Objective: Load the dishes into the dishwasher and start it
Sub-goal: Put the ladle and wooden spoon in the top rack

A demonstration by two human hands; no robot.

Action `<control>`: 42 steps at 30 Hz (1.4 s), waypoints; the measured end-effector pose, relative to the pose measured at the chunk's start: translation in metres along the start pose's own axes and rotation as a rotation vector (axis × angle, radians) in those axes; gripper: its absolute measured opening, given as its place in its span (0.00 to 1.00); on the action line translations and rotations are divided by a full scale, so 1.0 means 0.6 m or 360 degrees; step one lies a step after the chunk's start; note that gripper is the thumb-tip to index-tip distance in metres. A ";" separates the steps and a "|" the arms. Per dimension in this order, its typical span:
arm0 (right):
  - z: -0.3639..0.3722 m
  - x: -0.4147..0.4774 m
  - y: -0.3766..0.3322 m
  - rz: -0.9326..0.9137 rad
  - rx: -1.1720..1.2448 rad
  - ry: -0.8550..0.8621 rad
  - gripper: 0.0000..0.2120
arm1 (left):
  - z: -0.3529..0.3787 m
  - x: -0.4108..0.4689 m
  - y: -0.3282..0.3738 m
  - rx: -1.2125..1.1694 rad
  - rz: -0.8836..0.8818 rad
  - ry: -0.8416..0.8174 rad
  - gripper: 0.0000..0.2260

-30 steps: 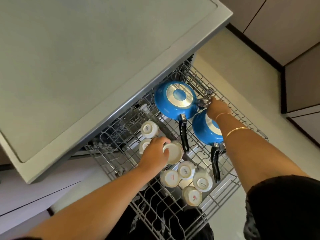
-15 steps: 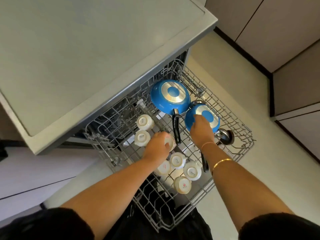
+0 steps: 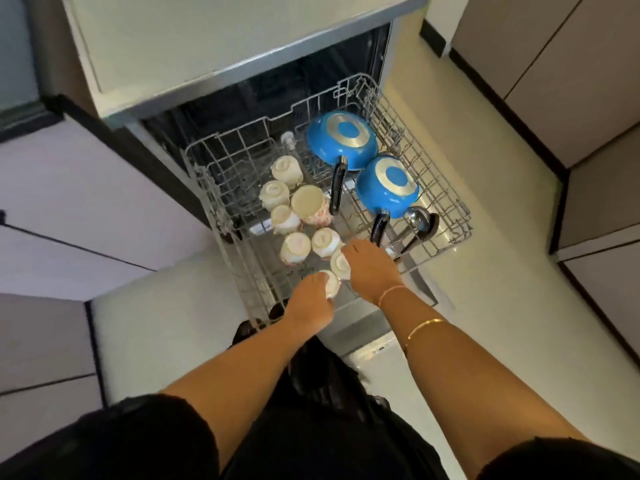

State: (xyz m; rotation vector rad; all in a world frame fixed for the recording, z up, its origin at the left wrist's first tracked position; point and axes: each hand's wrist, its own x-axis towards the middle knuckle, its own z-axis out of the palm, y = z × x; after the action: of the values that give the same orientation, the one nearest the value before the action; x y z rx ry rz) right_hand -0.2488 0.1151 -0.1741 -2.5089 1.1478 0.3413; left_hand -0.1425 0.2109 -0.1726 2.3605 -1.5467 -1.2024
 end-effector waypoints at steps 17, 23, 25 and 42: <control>0.127 -0.052 0.066 0.0062 -0.0463 -0.0321 0.34 | 0.162 -0.015 0.006 0.0357 -0.0078 0.0013 0.35; 0.203 -0.053 0.095 -0.0105 -0.0513 0.0241 0.35 | 0.235 0.011 0.020 0.0540 -0.0321 0.0222 0.40; 0.212 -0.046 0.109 -0.0213 -0.0519 0.0352 0.36 | 0.248 0.025 0.023 0.0478 -0.0366 0.0327 0.40; 0.153 0.089 0.125 -0.0614 -0.0499 0.0295 0.46 | 0.169 0.134 -0.016 0.0356 -0.0523 0.0542 0.43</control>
State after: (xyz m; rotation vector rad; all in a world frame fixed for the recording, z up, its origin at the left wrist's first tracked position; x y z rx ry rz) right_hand -0.2783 0.0716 -0.2930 -3.0150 0.6831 0.1981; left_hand -0.1852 0.1850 -0.2922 2.8618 -1.2763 -0.6371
